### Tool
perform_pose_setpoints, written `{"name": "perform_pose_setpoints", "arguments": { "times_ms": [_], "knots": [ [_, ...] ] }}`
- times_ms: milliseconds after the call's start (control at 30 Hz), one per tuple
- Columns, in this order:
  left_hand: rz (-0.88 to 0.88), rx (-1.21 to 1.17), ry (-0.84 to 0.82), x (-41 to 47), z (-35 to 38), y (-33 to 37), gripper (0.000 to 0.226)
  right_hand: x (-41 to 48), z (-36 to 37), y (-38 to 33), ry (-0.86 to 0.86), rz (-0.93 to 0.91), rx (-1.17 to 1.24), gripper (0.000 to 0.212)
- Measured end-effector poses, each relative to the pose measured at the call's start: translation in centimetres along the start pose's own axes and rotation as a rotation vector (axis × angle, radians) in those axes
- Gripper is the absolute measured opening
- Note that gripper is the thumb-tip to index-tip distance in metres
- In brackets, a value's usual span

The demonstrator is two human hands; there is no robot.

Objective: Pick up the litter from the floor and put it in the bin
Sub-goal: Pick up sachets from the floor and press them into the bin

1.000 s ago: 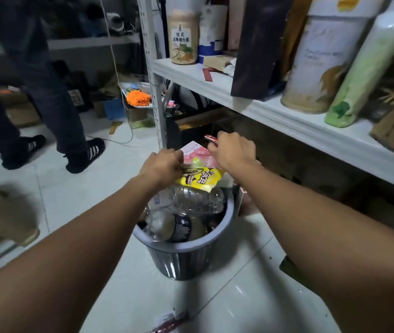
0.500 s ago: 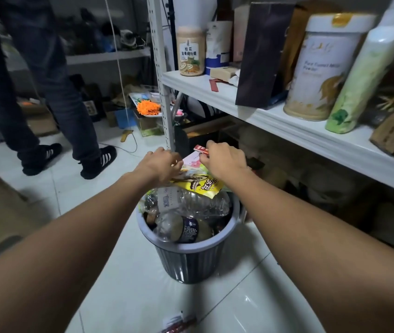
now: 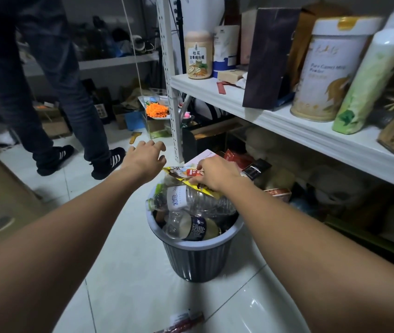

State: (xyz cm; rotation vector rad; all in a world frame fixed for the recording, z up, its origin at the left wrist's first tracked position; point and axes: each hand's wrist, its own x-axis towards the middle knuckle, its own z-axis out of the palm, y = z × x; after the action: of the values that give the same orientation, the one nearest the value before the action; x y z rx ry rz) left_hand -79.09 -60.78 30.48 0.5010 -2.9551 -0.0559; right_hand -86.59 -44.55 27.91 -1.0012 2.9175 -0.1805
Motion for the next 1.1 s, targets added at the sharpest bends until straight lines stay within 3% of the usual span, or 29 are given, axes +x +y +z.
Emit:
{"name": "perform_pose_setpoints", "arguments": {
  "times_ms": [267, 467, 667, 833, 1100],
  "knots": [
    [-0.036, 0.031, -0.133, -0.4, 0.1, 0.1, 0.046, -0.2, 0.5, 0.3, 0.064, -0.028, -0.062, 0.06],
    [-0.084, 0.13, -0.315, 0.6, 0.2, -1.3, 0.063, 1.3, -0.5, 0.5, 0.166, -0.076, -0.136, 0.055],
    [-0.07, 0.106, -0.402, 1.5, -4.3, -1.2, 0.066, 1.1, -5.8, -0.7, 0.035, -0.043, -0.087, 0.06],
    [-0.057, 0.126, -0.4, 1.7, -14.4, -0.6, 0.059, -0.7, -15.6, -1.9, -0.037, -0.014, -0.051, 0.057],
    [-0.081, 0.104, -0.422, -0.9, -37.3, 4.4, 0.056, -7.2, -37.5, -4.8, -0.038, 0.026, 0.012, 0.051]
  ]
}}
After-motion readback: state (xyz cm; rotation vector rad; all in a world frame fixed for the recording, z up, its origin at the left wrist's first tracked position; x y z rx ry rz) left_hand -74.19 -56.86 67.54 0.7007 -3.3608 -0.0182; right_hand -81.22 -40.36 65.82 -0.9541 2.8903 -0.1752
